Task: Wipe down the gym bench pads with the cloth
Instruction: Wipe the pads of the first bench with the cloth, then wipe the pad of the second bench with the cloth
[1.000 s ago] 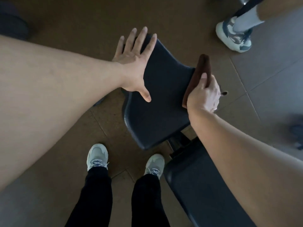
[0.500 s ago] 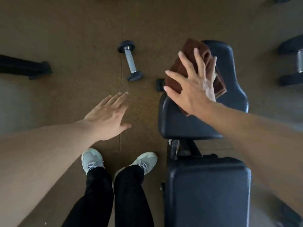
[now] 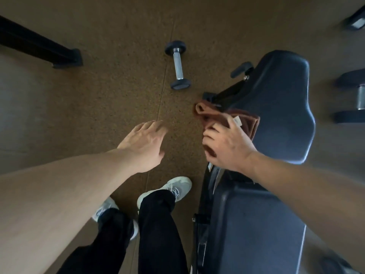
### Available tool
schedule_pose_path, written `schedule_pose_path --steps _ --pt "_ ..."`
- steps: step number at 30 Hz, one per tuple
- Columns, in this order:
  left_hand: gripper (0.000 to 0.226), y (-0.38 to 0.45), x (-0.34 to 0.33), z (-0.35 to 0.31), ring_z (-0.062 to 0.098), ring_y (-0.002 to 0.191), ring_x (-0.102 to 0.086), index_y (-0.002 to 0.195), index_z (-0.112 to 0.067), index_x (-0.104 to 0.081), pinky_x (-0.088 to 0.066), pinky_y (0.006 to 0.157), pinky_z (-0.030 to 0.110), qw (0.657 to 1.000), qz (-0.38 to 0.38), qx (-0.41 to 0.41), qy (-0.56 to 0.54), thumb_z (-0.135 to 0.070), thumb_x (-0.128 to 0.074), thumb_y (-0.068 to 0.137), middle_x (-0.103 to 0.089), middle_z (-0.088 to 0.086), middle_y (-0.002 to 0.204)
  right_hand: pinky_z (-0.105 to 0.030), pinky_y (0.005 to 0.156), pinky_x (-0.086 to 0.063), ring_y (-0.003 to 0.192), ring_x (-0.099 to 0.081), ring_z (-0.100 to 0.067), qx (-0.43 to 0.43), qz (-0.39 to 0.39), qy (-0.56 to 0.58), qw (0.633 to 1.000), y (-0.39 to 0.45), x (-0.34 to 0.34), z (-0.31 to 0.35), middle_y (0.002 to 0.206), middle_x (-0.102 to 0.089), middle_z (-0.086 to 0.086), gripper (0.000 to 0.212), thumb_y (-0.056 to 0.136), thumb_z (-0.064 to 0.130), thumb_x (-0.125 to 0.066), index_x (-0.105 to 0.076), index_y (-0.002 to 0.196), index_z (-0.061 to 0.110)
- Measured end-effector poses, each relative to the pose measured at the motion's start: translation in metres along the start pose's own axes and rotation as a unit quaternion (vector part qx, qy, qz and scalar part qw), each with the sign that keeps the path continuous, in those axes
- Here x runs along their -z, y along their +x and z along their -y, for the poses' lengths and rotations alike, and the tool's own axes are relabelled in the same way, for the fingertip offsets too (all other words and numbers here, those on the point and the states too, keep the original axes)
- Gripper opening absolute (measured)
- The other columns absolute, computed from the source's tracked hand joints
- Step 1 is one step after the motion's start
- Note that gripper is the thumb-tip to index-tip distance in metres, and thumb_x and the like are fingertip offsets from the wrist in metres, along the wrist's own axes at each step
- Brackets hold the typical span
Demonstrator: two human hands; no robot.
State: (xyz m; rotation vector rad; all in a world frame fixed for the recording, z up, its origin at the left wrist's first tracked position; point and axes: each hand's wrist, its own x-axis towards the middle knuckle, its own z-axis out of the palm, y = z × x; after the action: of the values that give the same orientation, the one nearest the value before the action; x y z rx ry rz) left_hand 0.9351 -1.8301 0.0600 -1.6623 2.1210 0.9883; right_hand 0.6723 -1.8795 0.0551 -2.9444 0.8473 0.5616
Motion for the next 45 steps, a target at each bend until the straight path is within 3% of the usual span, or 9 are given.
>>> schedule_pose_path --steps 7,14,18,23,28,33,35,40,45 --pt "0.072 -0.049 -0.027 0.048 0.023 0.151 -0.026 0.157 -0.021 -0.025 -0.023 0.122 0.039 0.997 0.005 0.041 -0.065 -0.035 -0.062 0.097 -0.026 0.003 0.164 -0.045 0.095 -0.042 0.099 -0.063 -0.023 0.016 0.127 -0.087 0.988 0.013 -0.007 0.042 0.091 -0.068 0.002 0.009 0.083 0.017 -0.073 -0.073 0.092 0.021" --pt "0.073 -0.132 -0.052 0.11 0.021 0.141 -0.041 0.159 -0.021 -0.019 -0.032 0.117 0.037 0.984 0.08 0.125 -0.097 -0.036 -0.058 0.1 -0.039 0.001 0.155 -0.039 0.095 -0.038 0.109 -0.057 -0.014 -0.109 0.237 0.003 0.965 0.041 0.019 0.063 0.095 -0.055 0.017 0.007 0.09 0.037 -0.066 -0.06 0.094 0.038" --pt "0.072 -0.172 -0.056 0.148 0.022 0.143 -0.039 0.16 -0.023 -0.018 -0.033 0.118 0.039 0.958 0.061 0.205 -0.191 -0.039 -0.055 0.101 -0.036 0.001 0.158 -0.032 0.08 -0.056 0.083 -0.064 -0.011 -0.401 0.157 0.353 0.83 0.093 0.051 0.107 0.087 -0.069 0.014 0.011 0.083 0.032 -0.082 -0.07 0.084 0.034" --pt "0.063 -0.22 -0.051 0.181 0.021 0.142 -0.042 0.158 -0.026 -0.025 -0.037 0.116 0.039 0.889 -0.011 0.293 -0.351 -0.048 -0.047 0.103 -0.039 -0.001 0.159 -0.038 0.065 -0.063 0.075 -0.075 -0.022 -0.389 0.107 0.566 0.719 0.173 0.111 0.201 0.09 -0.078 -0.002 0.011 0.09 0.016 -0.078 -0.077 0.089 0.026" --pt "0.042 -0.265 -0.041 0.216 0.013 0.12 -0.059 0.141 -0.034 -0.049 -0.045 0.1 0.033 0.748 -0.132 0.334 -0.559 -0.05 -0.036 0.105 -0.061 -0.007 0.136 -0.04 0.063 -0.062 0.083 -0.078 -0.025 -0.311 0.069 0.727 0.608 0.249 0.185 0.305 0.097 -0.079 -0.007 0.015 0.092 0.012 -0.076 -0.076 0.1 0.025" --pt "0.036 -0.308 -0.027 0.242 0.014 0.109 -0.067 0.115 -0.034 -0.069 -0.052 0.103 0.044 0.437 -0.363 0.33 -0.754 -0.051 -0.042 0.098 -0.074 -0.004 0.114 -0.054 0.087 -0.062 0.103 -0.075 -0.029 -0.193 0.114 0.79 0.572 0.296 0.239 0.394 0.108 -0.078 -0.006 0.028 0.088 0.03 -0.079 -0.072 0.115 0.027" --pt "0.039 -0.329 -0.028 0.25 0.016 0.108 -0.069 0.122 -0.032 -0.067 -0.057 0.094 0.036 0.357 -0.403 0.326 -0.777 -0.056 -0.044 0.101 -0.074 -0.002 0.116 -0.057 0.094 -0.059 0.11 -0.073 -0.03 -0.14 0.159 0.795 0.569 0.308 0.253 0.419 0.115 -0.077 -0.007 0.042 0.084 0.038 -0.078 -0.069 0.124 0.028" --pt "0.015 -0.381 -0.053 0.254 0.006 0.096 -0.07 0.107 -0.037 -0.063 -0.054 0.067 0.013 0.303 -0.471 0.37 -0.741 -0.041 -0.068 0.094 -0.072 -0.009 0.11 -0.043 0.093 -0.059 0.115 -0.072 -0.027 -0.05 0.268 0.758 0.593 0.318 0.263 0.477 0.123 -0.075 -0.008 0.036 0.099 0.023 -0.066 -0.065 0.134 0.021" --pt "0.027 -0.419 -0.079 0.243 0.015 0.104 -0.065 0.124 -0.025 -0.055 -0.06 0.089 0.033 0.256 -0.491 0.447 -0.702 -0.029 -0.064 0.099 -0.065 -0.005 0.114 -0.04 0.104 -0.053 0.113 -0.065 -0.012 -0.067 0.273 0.636 0.719 0.3 0.251 0.533 0.115 -0.073 0.012 0.021 0.108 0.037 -0.05 -0.069 0.119 0.039"
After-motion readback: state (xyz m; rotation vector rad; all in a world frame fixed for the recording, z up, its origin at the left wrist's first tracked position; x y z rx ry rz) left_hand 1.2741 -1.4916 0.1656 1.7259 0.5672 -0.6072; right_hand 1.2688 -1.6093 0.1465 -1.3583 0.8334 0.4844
